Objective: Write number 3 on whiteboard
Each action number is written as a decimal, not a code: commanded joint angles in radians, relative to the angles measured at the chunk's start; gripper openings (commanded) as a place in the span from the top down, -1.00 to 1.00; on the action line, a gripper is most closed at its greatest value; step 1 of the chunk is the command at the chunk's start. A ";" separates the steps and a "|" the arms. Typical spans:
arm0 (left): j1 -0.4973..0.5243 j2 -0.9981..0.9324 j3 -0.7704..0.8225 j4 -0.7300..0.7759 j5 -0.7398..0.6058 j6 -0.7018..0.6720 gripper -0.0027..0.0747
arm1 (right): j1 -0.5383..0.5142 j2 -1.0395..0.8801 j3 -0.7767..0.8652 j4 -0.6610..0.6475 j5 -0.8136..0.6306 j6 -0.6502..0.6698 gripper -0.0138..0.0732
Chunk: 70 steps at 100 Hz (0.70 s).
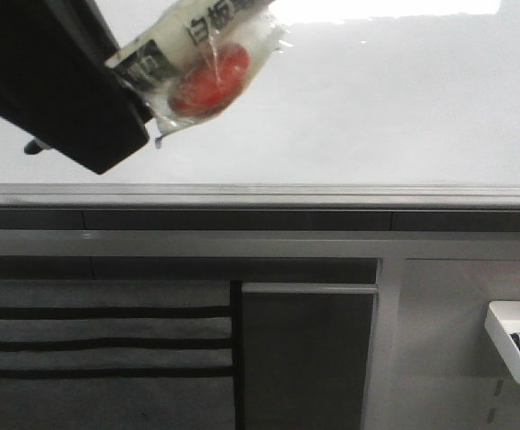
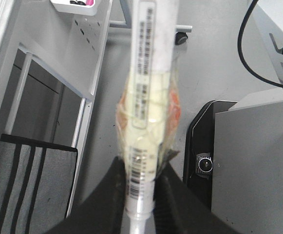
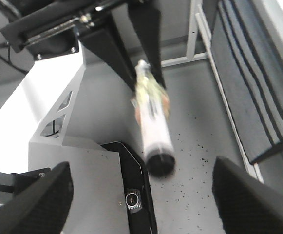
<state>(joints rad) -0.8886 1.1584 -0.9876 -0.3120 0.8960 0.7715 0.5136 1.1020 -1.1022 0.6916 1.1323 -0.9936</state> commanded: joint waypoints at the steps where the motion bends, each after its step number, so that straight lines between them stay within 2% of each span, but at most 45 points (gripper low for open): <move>1: -0.006 -0.023 -0.035 -0.031 -0.039 0.000 0.98 | 0.072 0.035 -0.063 0.000 -0.062 -0.013 -0.53; 12: -0.006 -0.023 -0.035 -0.031 -0.039 0.000 0.98 | 0.131 0.094 -0.093 -0.017 -0.080 -0.013 -0.53; 25: -0.006 -0.023 -0.035 -0.031 -0.039 0.000 0.98 | 0.144 0.132 -0.102 -0.017 -0.091 -0.013 -0.52; 47: -0.006 -0.023 -0.035 -0.031 -0.040 0.000 0.98 | 0.144 0.134 -0.102 -0.017 -0.098 -0.013 -0.13; 70: -0.006 -0.023 -0.035 -0.031 -0.041 0.000 0.98 | 0.144 0.134 -0.102 -0.023 -0.098 -0.013 0.02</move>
<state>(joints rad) -0.8886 1.1584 -0.9876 -0.3120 0.8960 0.7715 0.6542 1.2556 -1.1682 0.6376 1.0636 -0.9958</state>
